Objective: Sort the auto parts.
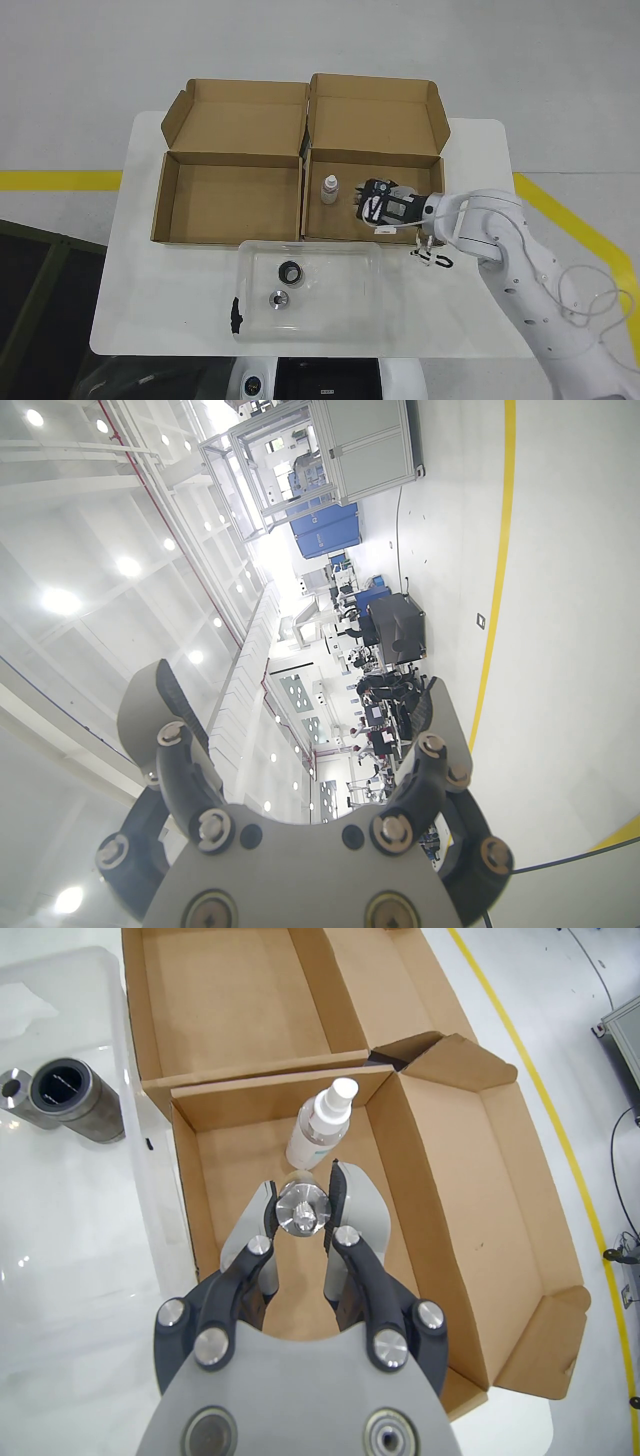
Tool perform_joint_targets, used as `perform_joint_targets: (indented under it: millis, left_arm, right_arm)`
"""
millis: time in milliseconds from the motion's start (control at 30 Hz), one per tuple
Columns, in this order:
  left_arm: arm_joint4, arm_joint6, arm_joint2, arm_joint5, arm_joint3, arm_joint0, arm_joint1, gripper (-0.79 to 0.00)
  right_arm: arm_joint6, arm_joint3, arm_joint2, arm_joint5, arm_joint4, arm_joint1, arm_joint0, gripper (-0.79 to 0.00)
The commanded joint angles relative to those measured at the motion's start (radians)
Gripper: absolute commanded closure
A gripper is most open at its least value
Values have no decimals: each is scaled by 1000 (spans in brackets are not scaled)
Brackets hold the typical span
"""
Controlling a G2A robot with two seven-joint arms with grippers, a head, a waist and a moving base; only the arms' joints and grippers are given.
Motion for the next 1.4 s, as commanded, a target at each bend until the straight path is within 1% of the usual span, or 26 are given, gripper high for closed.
perform_joint_targets:
  millis: [0, 367, 600, 767, 800, 833, 900, 933, 967, 1000, 1133, 1367]
  left_arm:
    - [0, 0, 0, 0, 0, 0, 0, -785]
    - [0, 0, 0, 0, 0, 0, 0, -785]
    - [0, 0, 0, 0, 0, 0, 0, -785]
    - [0, 0, 0, 0, 0, 0, 0, -785]
    - [0, 0, 0, 0, 0, 0, 0, -785]
    - [0, 0, 0, 0, 0, 0, 0, -785]
    - [0, 0, 0, 0, 0, 0, 0, -785]
    - [0, 0, 0, 0, 0, 0, 0, -785]
    - [0, 0, 0, 0, 0, 0, 0, -785]
    - [0, 0, 0, 0, 0, 0, 0, -785]
    - [0, 0, 0, 0, 0, 0, 0, -785]
    - [0, 0, 0, 0, 0, 0, 0, -785]
  right_arm:
    - [27, 27, -12, -3, -7, -2, 31, 0]
    - [26, 181, -133, 44, -32, -34, 134, 0]
    - [43, 263, -227, 52, -62, -62, 197, 0]
    - [38, 313, -262, 68, -71, -77, 226, 0]
    - [38, 322, -264, 71, -75, -78, 227, -49]
    - [38, 327, -267, 70, -78, -79, 229, -74]
    - [34, 331, -266, 71, -78, -80, 228, -234]
    - [34, 329, -268, 65, -76, -80, 226, -348]
    - [33, 328, -267, 59, -71, -80, 224, -505]
    - [36, 324, -267, 58, -69, -81, 224, -779]
    - [27, 297, -260, 72, -62, -82, 225, -785]
    - [78, 244, -206, 55, -14, -70, 209, -785]
